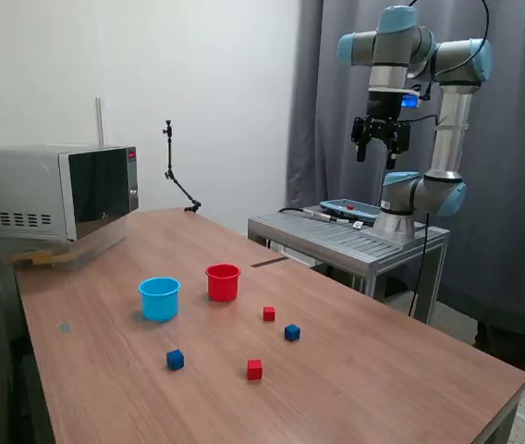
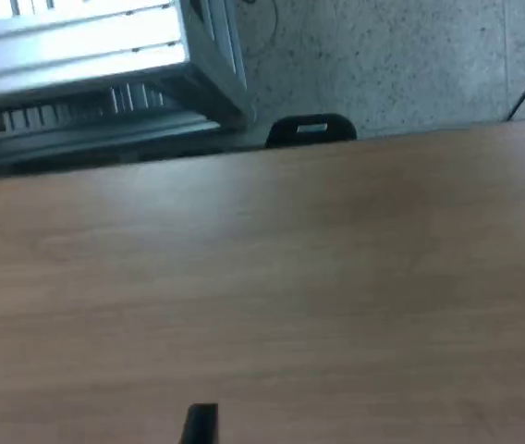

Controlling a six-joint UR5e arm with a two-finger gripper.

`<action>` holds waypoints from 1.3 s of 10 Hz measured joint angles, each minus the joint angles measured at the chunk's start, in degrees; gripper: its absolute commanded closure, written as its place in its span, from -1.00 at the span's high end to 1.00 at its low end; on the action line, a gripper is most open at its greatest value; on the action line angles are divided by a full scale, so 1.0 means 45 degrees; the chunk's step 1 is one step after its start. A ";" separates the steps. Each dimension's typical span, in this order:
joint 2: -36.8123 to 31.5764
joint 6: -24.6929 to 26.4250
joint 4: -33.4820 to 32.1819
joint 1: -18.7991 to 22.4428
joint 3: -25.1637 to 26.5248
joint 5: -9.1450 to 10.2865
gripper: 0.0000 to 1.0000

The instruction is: Place red objects in the red bin, and blue objects in the blue bin.

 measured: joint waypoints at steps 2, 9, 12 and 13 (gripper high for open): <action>0.0862 -0.0513 -0.1447 -0.0401 -0.0515 -0.0195 1.00; 0.5888 -0.1866 -0.5471 -0.1200 -0.3580 -0.0451 1.00; 0.7546 -0.2346 -0.6050 -0.1216 -0.5256 -0.0338 1.00; 0.8083 -0.2413 -0.6105 -0.1217 -0.5903 -0.0305 1.00</action>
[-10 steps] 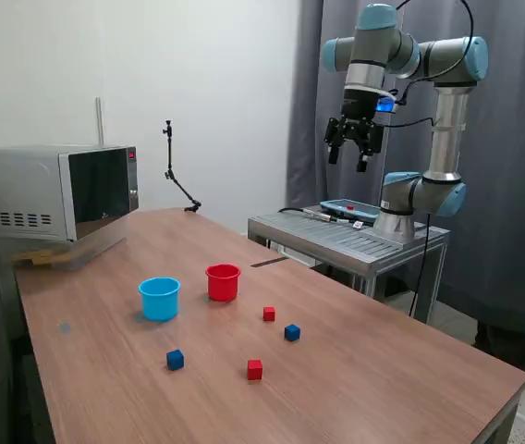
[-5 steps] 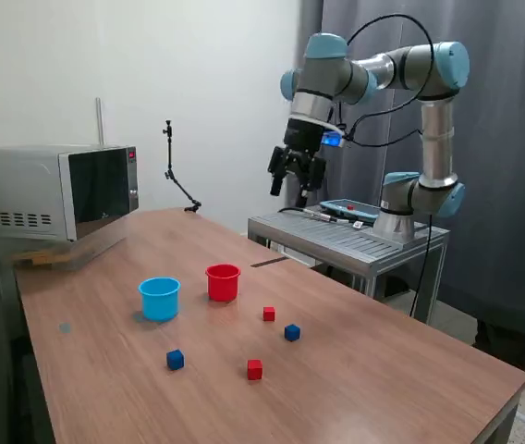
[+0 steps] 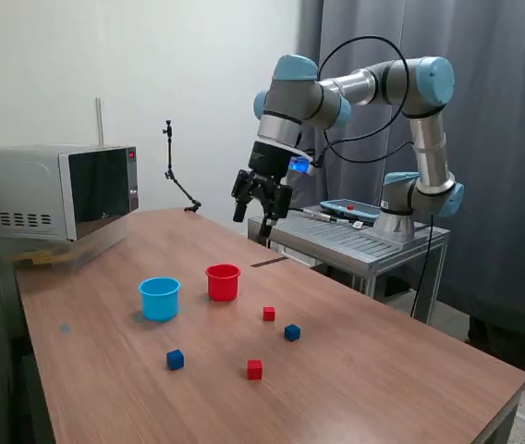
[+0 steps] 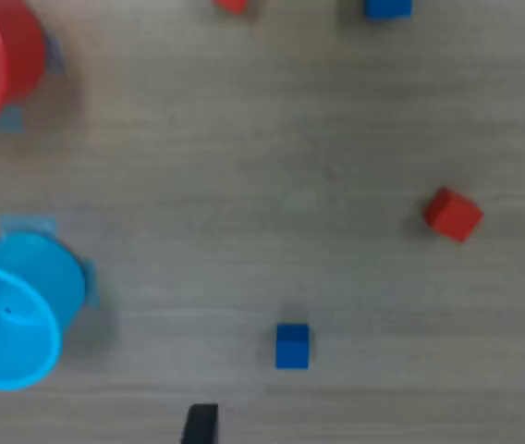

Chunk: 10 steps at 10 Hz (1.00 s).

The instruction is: Place red objects in the red bin, and blue objects in the blue bin.

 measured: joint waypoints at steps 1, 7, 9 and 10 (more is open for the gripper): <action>0.0529 -0.0037 -0.0024 0.0000 -0.0584 0.0203 1.00; 0.2917 0.0164 -0.0320 -0.0020 -0.2794 0.1404 1.00; 0.3446 0.0583 -0.0360 -0.0032 -0.3260 0.1335 1.00; 0.3651 0.0741 -0.0372 -0.0042 -0.3397 0.1207 1.00</action>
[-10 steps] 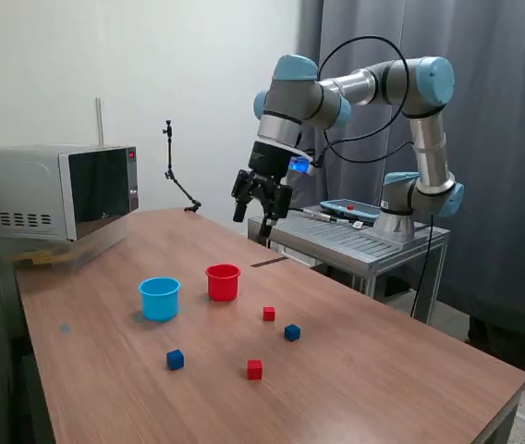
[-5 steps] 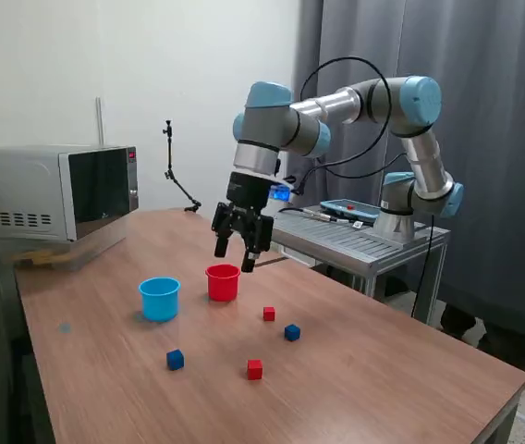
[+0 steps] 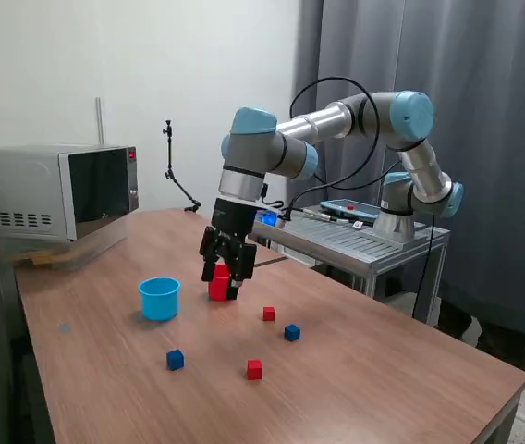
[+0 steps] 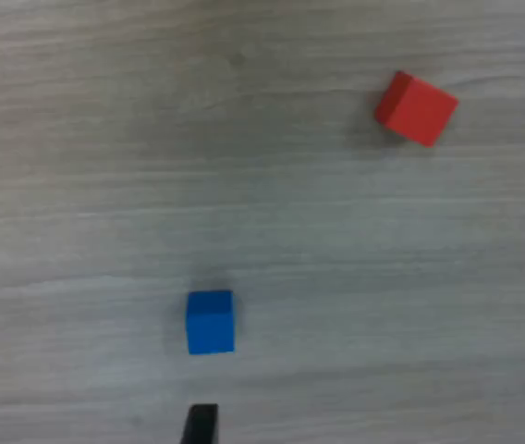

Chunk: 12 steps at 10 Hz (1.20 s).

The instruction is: Place red objects in the red bin, and blue objects in the blue bin.

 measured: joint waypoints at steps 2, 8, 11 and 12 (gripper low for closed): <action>0.0346 0.0210 -0.0104 -0.0099 -0.0146 -0.0300 1.00; 0.1530 0.0489 -0.0290 -0.0369 -0.1026 -0.0433 1.00; 0.1901 -0.0063 -0.0293 -0.0386 -0.1306 -0.0337 1.00; 0.2041 -0.0293 -0.0292 -0.0387 -0.1363 -0.0303 1.00</action>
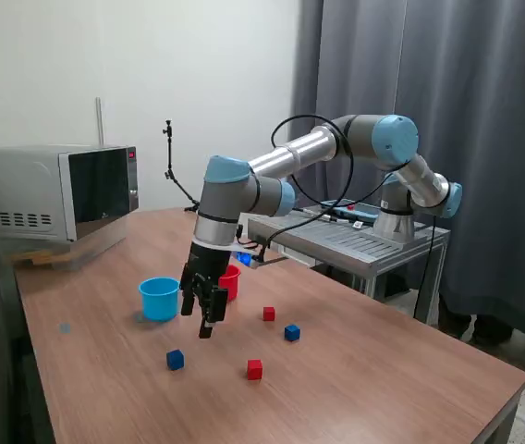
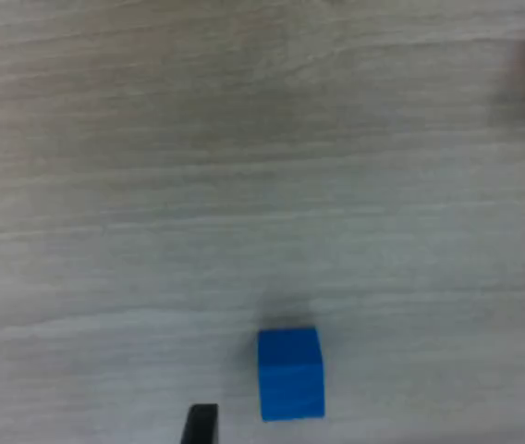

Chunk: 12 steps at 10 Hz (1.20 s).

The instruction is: Place red objects in the red bin, and blue objects in the blue bin.

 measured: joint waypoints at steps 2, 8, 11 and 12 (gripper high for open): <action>0.0366 -0.0233 -0.0006 -0.0007 -0.0232 0.0034 1.00; 0.0962 -0.0304 -0.0328 -0.0211 -0.0823 -0.0005 1.00; 0.1228 -0.0305 -0.0371 -0.0293 -0.1128 0.0002 1.00; 0.1335 -0.0351 -0.0375 -0.0303 -0.1227 0.0013 1.00</action>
